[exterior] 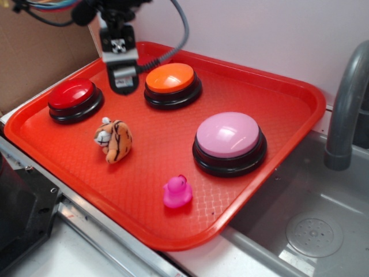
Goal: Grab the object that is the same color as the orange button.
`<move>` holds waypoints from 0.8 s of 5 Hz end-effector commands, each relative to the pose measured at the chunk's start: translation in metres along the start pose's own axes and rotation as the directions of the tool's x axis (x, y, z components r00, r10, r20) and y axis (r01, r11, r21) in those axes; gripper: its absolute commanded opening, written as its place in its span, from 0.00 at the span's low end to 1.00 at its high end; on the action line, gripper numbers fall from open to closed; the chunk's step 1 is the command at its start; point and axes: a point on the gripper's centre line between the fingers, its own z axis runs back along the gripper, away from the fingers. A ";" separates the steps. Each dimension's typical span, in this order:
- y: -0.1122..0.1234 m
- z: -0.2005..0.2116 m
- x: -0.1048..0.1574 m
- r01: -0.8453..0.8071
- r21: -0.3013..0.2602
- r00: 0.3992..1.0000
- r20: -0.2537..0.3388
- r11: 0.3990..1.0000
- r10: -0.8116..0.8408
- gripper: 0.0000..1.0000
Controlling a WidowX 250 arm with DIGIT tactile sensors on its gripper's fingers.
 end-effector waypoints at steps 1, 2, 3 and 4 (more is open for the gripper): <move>0.026 -0.018 -0.052 0.470 0.080 0.883 -0.031 0.879 -0.469 1.00; 0.039 -0.037 -0.073 0.672 0.096 0.740 -0.077 0.734 -0.668 1.00; 0.045 -0.060 -0.085 0.629 0.052 0.776 -0.114 0.776 -0.621 1.00; 0.054 -0.079 -0.076 0.568 0.034 0.817 -0.140 0.822 -0.559 1.00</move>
